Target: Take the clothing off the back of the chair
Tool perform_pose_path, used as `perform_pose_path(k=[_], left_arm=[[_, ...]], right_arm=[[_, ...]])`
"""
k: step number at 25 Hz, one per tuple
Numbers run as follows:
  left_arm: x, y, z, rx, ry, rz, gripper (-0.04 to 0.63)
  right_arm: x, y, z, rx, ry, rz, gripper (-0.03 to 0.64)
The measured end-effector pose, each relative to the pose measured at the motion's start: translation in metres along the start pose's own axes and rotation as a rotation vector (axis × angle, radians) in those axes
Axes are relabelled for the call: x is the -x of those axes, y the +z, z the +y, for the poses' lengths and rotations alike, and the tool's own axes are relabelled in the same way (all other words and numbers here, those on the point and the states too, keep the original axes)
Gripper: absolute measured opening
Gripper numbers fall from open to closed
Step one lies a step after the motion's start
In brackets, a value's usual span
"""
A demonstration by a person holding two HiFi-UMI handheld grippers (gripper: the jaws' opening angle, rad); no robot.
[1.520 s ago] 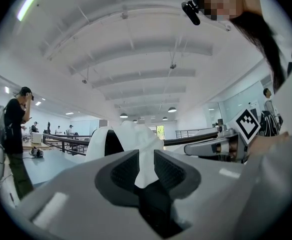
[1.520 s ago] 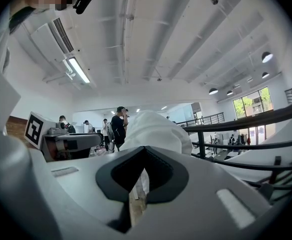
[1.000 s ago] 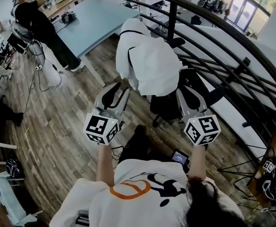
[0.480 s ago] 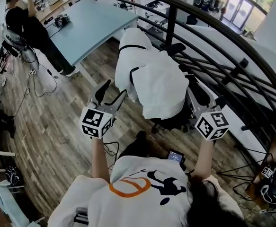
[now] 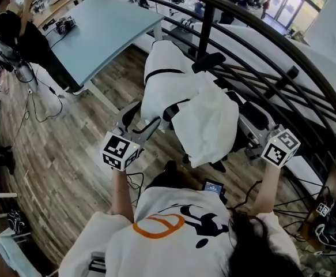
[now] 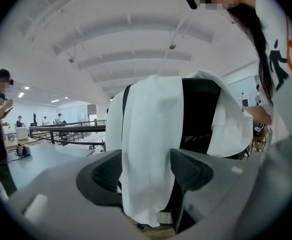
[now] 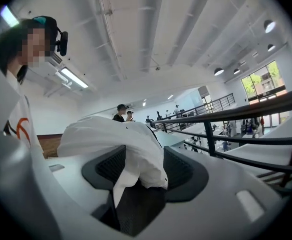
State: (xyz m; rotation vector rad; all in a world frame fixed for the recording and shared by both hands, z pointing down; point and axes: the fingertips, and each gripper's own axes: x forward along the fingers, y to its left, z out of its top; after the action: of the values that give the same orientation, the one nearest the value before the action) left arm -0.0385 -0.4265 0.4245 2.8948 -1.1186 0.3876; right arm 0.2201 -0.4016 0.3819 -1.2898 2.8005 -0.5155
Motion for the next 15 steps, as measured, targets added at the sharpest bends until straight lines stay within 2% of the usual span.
perform_pose_path(k=[4, 7, 10, 13, 15], left_arm=[[-0.010, 0.001, 0.012, 0.019, -0.010, -0.022, 0.295], [-0.016, 0.004, 0.019, 0.027, -0.026, -0.028, 0.294], [-0.019, 0.006, 0.020, 0.013, -0.083, -0.027, 0.291], [-0.020, 0.006, 0.012, -0.003, -0.146, -0.030, 0.257], [-0.021, 0.008, 0.005, -0.016, -0.178, -0.029, 0.229]], right_arm=[[-0.013, -0.003, -0.005, 0.044, 0.042, 0.059, 0.333], [-0.036, -0.010, 0.003, 0.013, 0.138, 0.095, 0.347], [-0.057, -0.018, 0.015, -0.083, 0.258, 0.115, 0.350], [-0.067, -0.028, 0.019, -0.245, 0.376, 0.139, 0.375], [-0.068, -0.032, 0.019, -0.311, 0.443, 0.154, 0.387]])
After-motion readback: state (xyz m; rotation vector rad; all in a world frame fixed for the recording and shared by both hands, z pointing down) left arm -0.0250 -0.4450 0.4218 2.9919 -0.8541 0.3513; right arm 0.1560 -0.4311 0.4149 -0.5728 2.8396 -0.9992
